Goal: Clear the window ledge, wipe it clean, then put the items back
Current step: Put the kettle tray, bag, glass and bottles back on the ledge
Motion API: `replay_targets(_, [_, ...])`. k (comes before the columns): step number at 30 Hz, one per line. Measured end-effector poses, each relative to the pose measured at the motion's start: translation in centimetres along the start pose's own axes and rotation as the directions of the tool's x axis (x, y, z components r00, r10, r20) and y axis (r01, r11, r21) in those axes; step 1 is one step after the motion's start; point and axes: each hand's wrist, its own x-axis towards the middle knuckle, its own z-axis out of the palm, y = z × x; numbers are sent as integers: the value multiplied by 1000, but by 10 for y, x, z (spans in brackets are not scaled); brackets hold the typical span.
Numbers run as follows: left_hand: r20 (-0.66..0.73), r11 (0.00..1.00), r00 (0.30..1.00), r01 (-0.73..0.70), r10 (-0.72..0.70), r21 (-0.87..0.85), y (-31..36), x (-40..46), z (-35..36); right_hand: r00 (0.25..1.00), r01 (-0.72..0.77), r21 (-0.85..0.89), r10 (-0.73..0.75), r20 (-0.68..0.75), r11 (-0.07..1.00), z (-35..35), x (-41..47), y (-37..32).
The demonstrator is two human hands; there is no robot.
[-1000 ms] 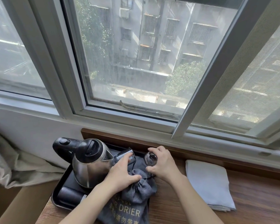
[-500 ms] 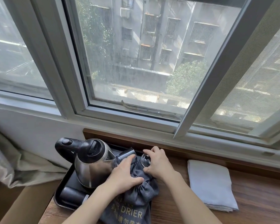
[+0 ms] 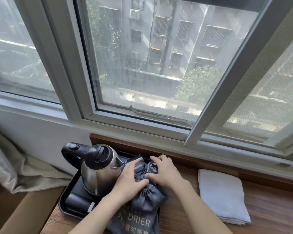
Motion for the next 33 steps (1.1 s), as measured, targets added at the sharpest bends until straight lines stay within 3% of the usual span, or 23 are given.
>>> replay_targets(5, [-5,1000,1000,1,-1,2,-2,-2,-3,997,63,4,-63,-49,998,-4,10,-19])
replay_targets(10, [-14,1000,1000,1,-1,6,-5,-7,-4,989,149,-137,-149,11,979,-3,22,-34])
replay_targets(17, [-31,1000,999,23,-22,9,-8,-9,-3,912,410,-375,-379,158,831,6,40,-60])
replay_targets(25, [-50,1000,999,2,-3,-9,-10,-9,-3,907,421,-457,-373,197,783,15,54,-61])
replay_targets(29, [-74,1000,997,-4,3,-22,-7,-11,-3,934,356,-353,-338,112,866,13,58,-55])
replay_targets(33, [-130,998,990,-54,49,-36,-3,-14,-1,968,250,-52,-251,-18,967,-1,53,-48])
